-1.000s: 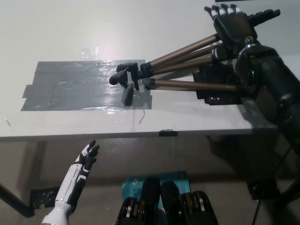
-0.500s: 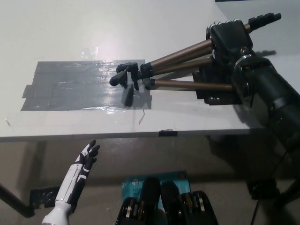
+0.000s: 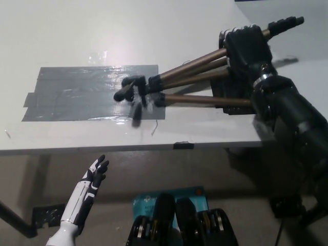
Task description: A tripod is kept on the middle of the desk infront of the robot and the robot grabs one of its legs to pick it up and hands it to a person
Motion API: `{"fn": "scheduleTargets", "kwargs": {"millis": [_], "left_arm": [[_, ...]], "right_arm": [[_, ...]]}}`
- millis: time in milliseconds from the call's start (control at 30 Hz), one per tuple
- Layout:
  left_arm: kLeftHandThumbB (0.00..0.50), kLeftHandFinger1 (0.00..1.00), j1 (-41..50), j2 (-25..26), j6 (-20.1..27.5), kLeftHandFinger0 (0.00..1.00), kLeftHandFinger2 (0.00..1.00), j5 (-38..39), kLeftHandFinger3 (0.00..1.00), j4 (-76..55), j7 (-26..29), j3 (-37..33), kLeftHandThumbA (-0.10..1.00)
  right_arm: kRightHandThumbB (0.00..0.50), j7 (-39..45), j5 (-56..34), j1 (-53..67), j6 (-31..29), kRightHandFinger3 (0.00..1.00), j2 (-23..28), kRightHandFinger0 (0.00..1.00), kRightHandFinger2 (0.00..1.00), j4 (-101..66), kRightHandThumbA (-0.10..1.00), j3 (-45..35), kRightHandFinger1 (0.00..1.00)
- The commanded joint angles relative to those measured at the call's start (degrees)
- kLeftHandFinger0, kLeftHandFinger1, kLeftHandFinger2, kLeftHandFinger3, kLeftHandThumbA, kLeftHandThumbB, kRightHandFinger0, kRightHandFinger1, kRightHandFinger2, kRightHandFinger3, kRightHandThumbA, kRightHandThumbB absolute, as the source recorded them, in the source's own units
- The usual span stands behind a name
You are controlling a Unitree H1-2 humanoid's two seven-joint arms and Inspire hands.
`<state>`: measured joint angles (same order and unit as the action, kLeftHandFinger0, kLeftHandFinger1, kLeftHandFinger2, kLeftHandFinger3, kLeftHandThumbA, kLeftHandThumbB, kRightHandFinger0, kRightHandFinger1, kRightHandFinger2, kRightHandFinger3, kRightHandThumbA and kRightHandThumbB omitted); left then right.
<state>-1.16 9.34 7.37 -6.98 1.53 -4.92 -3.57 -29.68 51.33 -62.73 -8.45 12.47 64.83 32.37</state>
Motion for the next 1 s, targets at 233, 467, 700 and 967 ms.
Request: {"fn": "scheduleTargets", "kwargs": {"millis": [233,467,700,967], "left_arm": [[0.115,1.0,0.2,0.7,0.7,1.0,1.0,0.3,1.0,-2.2,-1.3,-0.6,1.0],[0.106,1.0,-0.1,0.9,0.4,1.0,1.0,-0.1,1.0,-2.5,-1.4,-1.0,1.0],[0.114,1.0,-0.3,0.9,0.2,0.98,1.0,-0.2,1.0,-3.0,-1.7,-1.1,1.0],[0.143,1.0,-0.8,1.1,-0.4,0.96,1.0,-0.5,1.0,-3.1,-1.8,-1.3,1.0]], "right_arm": [[0.17,-1.8,-5.0,-5.3,-3.7,0.96,1.8,0.0,0.84,-24.4,-0.1,-9.3,0.42],[0.163,-0.9,-1.7,-7.0,-1.5,0.88,0.5,0.0,0.82,-24.7,-0.1,-9.3,0.38],[0.202,-1.6,-1.8,-8.7,-2.1,0.86,-1.1,0.0,0.72,-17.9,-0.1,-8.3,0.24],[0.176,-3.8,-1.6,-11.6,-3.6,0.79,-3.1,0.0,0.76,-7.7,-0.1,-6.5,0.29]]}}
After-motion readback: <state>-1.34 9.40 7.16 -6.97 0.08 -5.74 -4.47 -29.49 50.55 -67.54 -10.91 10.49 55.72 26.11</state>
